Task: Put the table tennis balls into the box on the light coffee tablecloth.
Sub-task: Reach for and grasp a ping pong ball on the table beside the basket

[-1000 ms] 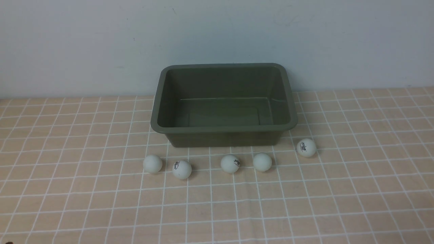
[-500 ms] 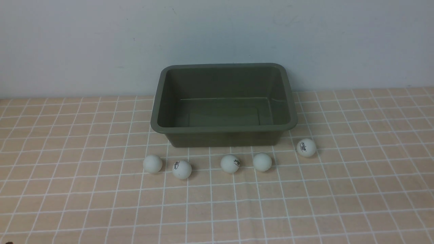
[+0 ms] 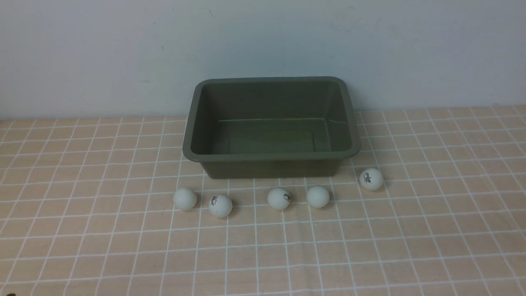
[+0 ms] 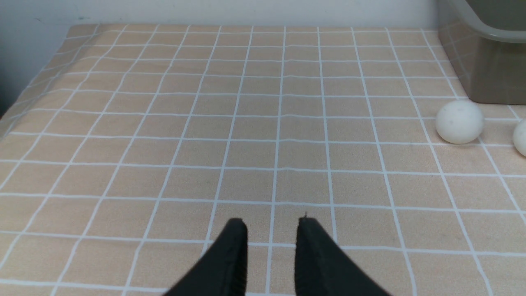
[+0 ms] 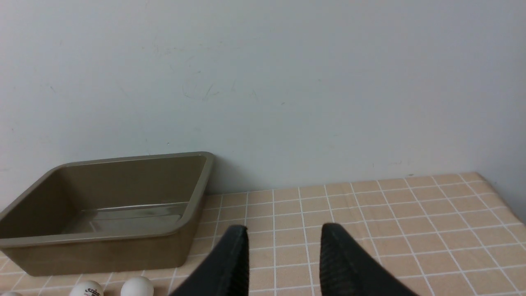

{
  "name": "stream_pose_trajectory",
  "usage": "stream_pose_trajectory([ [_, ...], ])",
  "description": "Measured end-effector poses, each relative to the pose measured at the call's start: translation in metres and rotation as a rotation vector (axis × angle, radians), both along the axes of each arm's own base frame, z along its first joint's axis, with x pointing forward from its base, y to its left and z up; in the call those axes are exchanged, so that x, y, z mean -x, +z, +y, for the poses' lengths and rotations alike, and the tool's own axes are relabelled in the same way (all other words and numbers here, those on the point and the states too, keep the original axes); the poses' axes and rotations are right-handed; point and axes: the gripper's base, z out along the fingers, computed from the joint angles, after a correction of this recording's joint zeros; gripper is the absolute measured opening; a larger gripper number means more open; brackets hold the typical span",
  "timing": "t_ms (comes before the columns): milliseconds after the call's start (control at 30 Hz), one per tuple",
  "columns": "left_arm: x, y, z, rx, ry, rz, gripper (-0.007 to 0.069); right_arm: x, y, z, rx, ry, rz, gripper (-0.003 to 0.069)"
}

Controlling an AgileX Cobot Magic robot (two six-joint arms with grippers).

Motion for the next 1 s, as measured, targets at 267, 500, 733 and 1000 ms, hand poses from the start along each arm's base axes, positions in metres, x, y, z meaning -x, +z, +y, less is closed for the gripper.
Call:
stream_pose_trajectory([
  [267,-0.001,0.001,-0.001,0.049,0.005,-0.025,0.012,0.0,0.0,0.0,0.0,0.0,0.001,0.0231],
  [500,-0.004,0.013,-0.005,0.438,0.043,-0.197,0.012,0.0,-0.002,0.0,-0.003,0.005,0.017,0.0231],
  [733,-0.005,0.023,-0.004,0.644,0.077,-0.32,0.012,0.0,-0.002,0.0,-0.003,0.005,0.019,0.0231],
  [1000,-0.005,0.03,0.001,0.89,0.13,-0.43,0.012,0.0,-0.002,0.001,-0.019,0.004,0.023,0.0231],
])
